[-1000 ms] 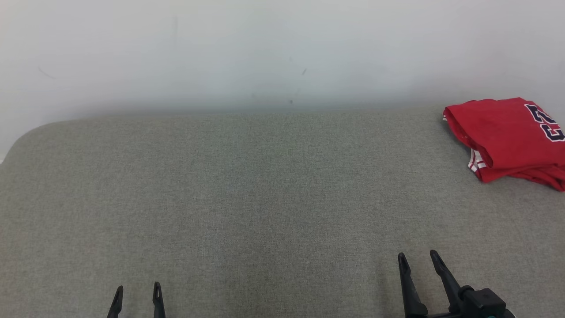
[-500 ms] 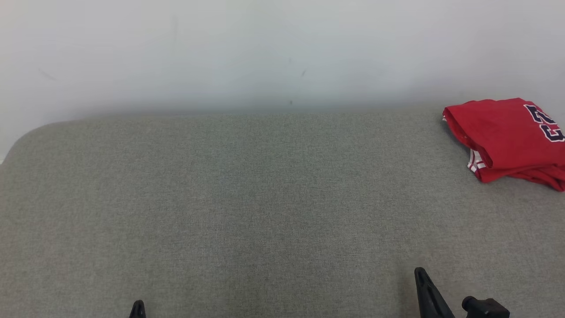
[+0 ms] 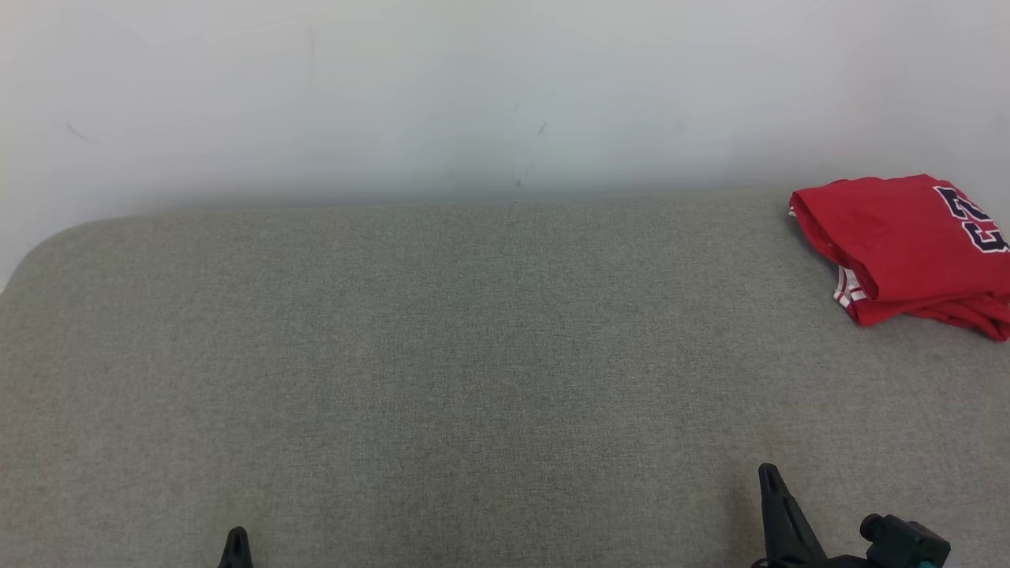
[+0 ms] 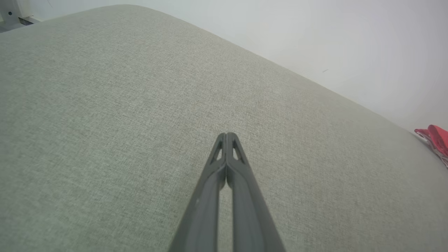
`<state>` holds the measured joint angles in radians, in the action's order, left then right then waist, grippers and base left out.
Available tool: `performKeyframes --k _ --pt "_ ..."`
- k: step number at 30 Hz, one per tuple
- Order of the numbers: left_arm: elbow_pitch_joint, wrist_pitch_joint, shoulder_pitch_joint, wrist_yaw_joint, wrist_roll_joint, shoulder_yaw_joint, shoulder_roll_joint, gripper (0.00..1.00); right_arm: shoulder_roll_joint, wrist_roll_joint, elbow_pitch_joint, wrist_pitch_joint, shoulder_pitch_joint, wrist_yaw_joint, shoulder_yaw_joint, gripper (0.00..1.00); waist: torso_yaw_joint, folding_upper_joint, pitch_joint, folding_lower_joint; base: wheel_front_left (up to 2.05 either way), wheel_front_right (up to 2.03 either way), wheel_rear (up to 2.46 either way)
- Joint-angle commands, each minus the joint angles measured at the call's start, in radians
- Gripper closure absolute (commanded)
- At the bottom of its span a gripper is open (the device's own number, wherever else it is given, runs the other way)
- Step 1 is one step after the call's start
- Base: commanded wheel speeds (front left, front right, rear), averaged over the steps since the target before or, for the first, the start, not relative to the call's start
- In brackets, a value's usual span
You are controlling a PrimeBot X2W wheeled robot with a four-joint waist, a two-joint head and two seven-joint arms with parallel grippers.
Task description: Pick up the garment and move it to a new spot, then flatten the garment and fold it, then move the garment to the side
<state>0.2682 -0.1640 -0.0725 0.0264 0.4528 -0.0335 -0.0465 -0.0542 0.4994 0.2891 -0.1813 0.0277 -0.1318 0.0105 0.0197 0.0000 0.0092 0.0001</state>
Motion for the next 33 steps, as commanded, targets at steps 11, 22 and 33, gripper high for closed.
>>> performKeyframes --k 11,22,33 --pt "-0.020 0.047 0.055 0.020 0.211 -0.016 -0.003 1.00 -0.011 0.205 -0.022 0.047 -0.043 0.001 -0.017 1.00 -0.002 0.0000 -0.001 -0.0001 0.00 0.00 0.00" --pt "-0.021 0.086 0.077 0.035 0.369 -0.027 -0.003 1.00 -0.013 0.363 -0.027 0.084 -0.060 0.001 -0.029 1.00 -0.004 0.0000 -0.002 -0.0001 0.00 0.00 0.00" --pt "-0.021 0.118 0.096 0.046 0.500 -0.037 -0.004 1.00 -0.014 0.491 -0.031 0.115 -0.075 0.001 -0.041 1.00 -0.006 0.0000 -0.002 -0.0001 0.00 0.00 0.00"
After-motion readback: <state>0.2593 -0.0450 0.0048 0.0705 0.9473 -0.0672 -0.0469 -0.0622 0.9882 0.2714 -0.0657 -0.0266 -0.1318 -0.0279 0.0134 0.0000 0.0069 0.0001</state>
